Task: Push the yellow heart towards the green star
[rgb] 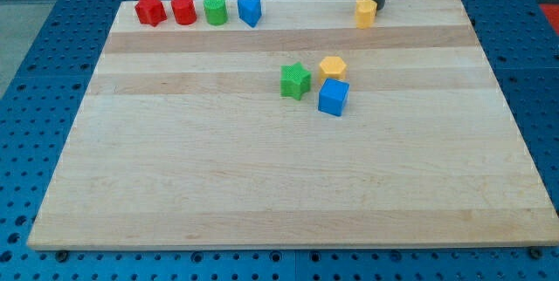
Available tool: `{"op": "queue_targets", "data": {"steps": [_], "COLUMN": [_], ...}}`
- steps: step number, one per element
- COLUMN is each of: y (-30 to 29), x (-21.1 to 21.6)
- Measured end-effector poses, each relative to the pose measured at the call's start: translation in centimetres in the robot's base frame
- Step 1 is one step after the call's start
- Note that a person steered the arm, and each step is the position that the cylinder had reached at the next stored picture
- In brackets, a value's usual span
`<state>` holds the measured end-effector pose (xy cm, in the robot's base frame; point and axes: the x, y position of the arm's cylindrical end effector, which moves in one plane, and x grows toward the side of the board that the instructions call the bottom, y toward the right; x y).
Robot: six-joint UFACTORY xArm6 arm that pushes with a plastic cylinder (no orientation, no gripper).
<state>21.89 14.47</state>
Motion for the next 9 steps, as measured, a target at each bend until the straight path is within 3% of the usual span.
{"op": "queue_targets", "data": {"steps": [2,6,9], "y": [-4.3,-1.8,-7.3], "x": [0.3,3.2,4.5]}}
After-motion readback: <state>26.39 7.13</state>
